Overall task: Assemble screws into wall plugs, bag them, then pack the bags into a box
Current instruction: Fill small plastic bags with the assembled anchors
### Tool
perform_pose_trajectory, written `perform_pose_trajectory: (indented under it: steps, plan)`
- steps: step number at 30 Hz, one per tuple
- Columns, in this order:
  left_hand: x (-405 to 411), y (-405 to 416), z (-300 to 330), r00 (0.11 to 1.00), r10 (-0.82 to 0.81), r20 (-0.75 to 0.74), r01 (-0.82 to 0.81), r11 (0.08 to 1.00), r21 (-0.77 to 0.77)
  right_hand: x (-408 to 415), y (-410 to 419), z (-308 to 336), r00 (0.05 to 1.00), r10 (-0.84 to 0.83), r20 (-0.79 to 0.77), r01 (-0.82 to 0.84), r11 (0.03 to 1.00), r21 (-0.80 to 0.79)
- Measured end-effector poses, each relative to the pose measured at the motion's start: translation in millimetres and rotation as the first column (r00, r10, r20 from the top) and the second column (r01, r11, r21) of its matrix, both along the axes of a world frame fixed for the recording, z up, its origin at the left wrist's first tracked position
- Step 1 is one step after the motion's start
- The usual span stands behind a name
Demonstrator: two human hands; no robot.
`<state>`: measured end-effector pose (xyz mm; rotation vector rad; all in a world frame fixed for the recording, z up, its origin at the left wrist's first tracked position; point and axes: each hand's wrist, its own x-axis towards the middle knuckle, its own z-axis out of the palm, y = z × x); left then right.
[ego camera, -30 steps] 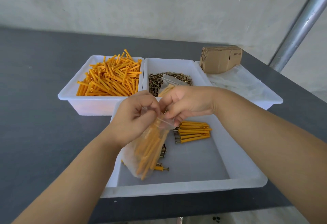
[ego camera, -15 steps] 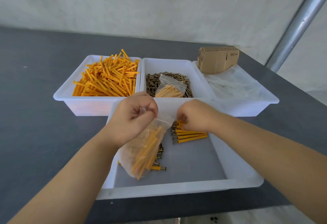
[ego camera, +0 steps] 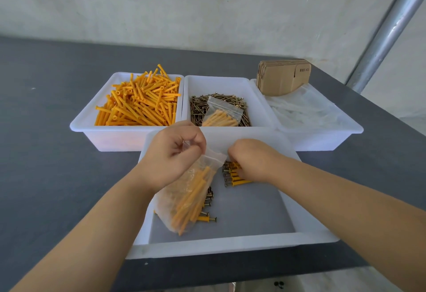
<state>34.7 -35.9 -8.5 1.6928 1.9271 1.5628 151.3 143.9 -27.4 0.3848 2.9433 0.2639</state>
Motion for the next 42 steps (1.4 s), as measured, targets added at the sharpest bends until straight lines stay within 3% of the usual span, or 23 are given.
perform_pose_trajectory:
  steps: [8, 11, 12, 14, 16, 18, 20, 23, 26, 27, 28, 30, 34, 38, 40, 42]
  plan:
    - [1.2, 0.8, 0.2, 1.000, 0.000, 0.020, 0.000, 1.000, -0.015, 9.2, 9.7, 45.2, 0.977, -0.089, -0.194, 0.086, 0.996, -0.026]
    - [1.5, 0.7, 0.1, 1.000, -0.014, 0.025, 0.014, 1.000, -0.013, 18.2, 16.3, 76.4, 0.869, -0.181, -0.460, 0.069, 0.966, -0.251]
    - [1.7, 0.5, 0.1, 0.999, -0.022, 0.027, 0.022, 1.000, -0.011, 21.5, 17.6, 85.8, 0.823, -0.259, -0.506, 0.030, 0.909, -0.416]
    - [1.6, 0.5, 0.1, 0.999, -0.028, 0.031, 0.028, 1.000, -0.014, 24.2, 18.8, 97.7, 0.800, -0.383, -0.462, -0.088, 0.687, -0.721]
    - [1.2, 0.4, 0.1, 0.999, -0.019, 0.027, 0.019, 1.000, -0.020, 19.0, 17.9, 97.6, 0.831, -0.414, -0.370, -0.178, 0.433, -0.883]
    - [0.8, 0.9, -0.3, 1.000, -0.007, 0.018, 0.008, 1.000, -0.020, 9.3, 14.0, 89.7, 0.867, -0.395, -0.302, -0.203, 0.274, -0.940]
    - [0.4, 0.8, -0.3, 1.000, 0.006, 0.008, -0.006, 1.000, -0.015, -2.7, 7.1, 77.7, 0.902, -0.361, -0.236, -0.169, 0.207, -0.964]
    - [-0.3, -0.4, -0.4, 1.000, 0.023, -0.004, -0.023, 1.000, -0.004, -19.0, -8.4, 56.2, 0.939, -0.309, -0.150, -0.084, 0.215, -0.973]
    - [-0.6, -1.5, -0.8, 0.999, 0.039, -0.017, -0.038, 0.999, 0.011, -26.7, -16.9, 45.0, 0.981, -0.191, -0.033, -0.008, 0.135, -0.991]
    - [-0.8, -1.5, -0.8, 0.999, 0.042, -0.019, -0.042, 0.999, 0.013, -26.5, -17.3, 46.4, 0.990, -0.141, 0.004, 0.024, 0.140, -0.990]
    - [-1.0, -1.3, -0.7, 0.999, 0.046, -0.018, -0.046, 0.999, 0.013, -25.6, -16.1, 49.7, 0.995, -0.101, 0.019, 0.040, 0.207, -0.978]
    - [-1.9, -0.9, -1.1, 0.999, 0.048, -0.012, -0.047, 0.999, 0.009, -23.7, -12.4, 59.7, 0.997, -0.078, -0.009, 0.024, 0.411, -0.911]
    - [-1.2, 0.1, -1.6, 0.999, 0.032, 0.002, -0.032, 0.999, 0.017, -14.0, 6.2, 66.7, 0.963, -0.234, -0.134, 0.024, 0.569, -0.822]
    - [-1.1, 0.8, -2.0, 1.000, 0.020, -0.008, -0.019, 1.000, 0.017, -1.6, 18.7, 37.4, 0.980, -0.189, -0.067, 0.151, 0.914, -0.377]
    - [-0.4, 1.1, -1.6, 1.000, 0.015, -0.006, -0.015, 1.000, 0.016, 3.0, 16.6, 15.8, 0.989, -0.146, 0.004, 0.144, 0.970, -0.196]
    - [0.1, 1.4, -0.9, 1.000, 0.015, -0.013, -0.015, 1.000, 0.014, 2.8, 14.6, 4.4, 0.993, -0.116, 0.010, 0.116, 0.986, -0.120]
